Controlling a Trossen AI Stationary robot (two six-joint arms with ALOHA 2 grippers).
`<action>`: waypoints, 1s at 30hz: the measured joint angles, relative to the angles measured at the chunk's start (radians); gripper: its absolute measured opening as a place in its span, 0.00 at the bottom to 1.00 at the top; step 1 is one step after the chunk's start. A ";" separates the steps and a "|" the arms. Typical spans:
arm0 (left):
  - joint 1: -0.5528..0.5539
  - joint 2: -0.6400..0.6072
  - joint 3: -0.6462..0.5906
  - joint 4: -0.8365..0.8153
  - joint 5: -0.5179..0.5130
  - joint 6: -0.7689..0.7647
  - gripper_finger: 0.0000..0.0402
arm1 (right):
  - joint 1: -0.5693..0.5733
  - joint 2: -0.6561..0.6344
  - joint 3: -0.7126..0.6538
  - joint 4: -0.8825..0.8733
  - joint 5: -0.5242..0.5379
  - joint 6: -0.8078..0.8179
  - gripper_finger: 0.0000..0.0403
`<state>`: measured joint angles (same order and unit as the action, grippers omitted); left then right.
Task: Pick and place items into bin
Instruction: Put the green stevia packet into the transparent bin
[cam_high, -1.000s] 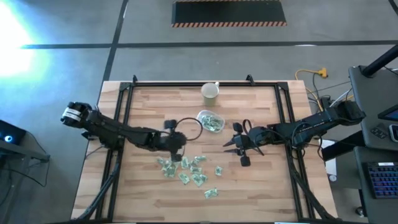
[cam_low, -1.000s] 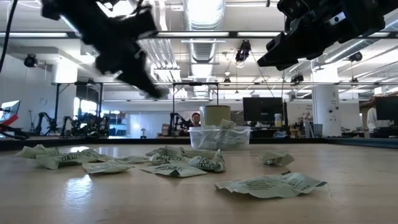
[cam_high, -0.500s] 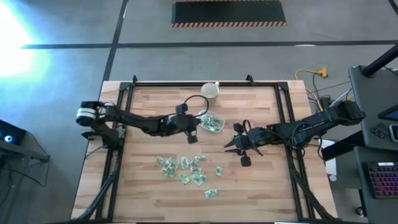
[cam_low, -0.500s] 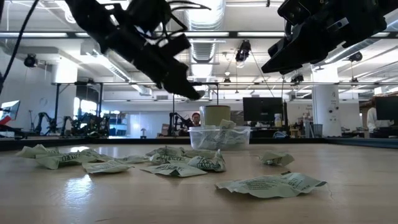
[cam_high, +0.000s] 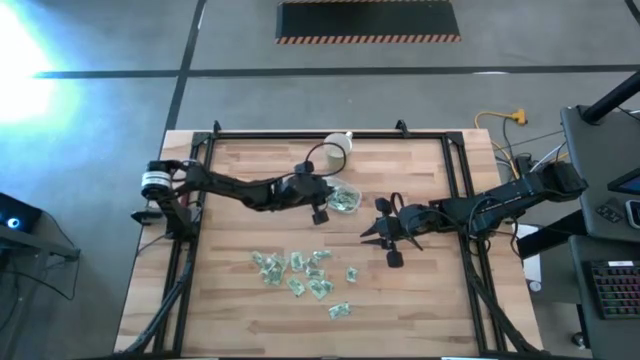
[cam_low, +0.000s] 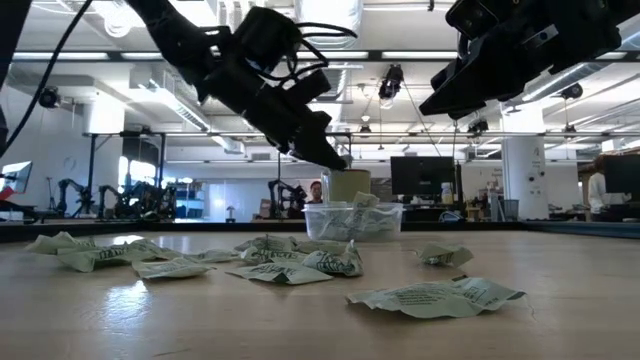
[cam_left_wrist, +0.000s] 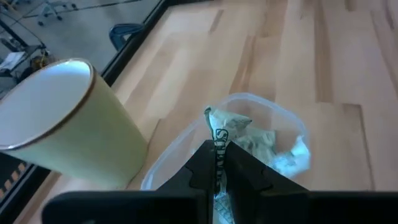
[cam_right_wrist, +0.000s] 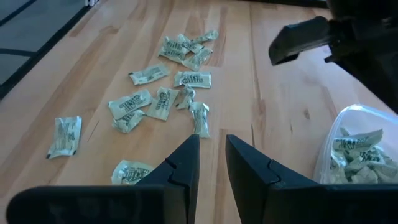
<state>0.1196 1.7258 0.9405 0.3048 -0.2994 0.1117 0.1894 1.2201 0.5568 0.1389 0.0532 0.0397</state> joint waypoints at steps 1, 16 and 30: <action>0.004 0.007 0.010 -0.010 0.001 0.000 0.03 | 0.000 0.000 0.000 -0.001 0.000 0.008 0.17; 0.012 0.048 0.061 -0.024 0.004 0.000 0.24 | 0.000 0.000 0.000 -0.008 0.000 0.028 0.17; -0.062 -0.066 0.061 -0.347 0.008 -0.018 0.39 | 0.029 0.151 -0.001 0.074 -0.113 0.092 0.24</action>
<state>0.0573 1.6595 1.0019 -0.0424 -0.2913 0.0937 0.2186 1.3713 0.5556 0.2132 -0.0595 0.1318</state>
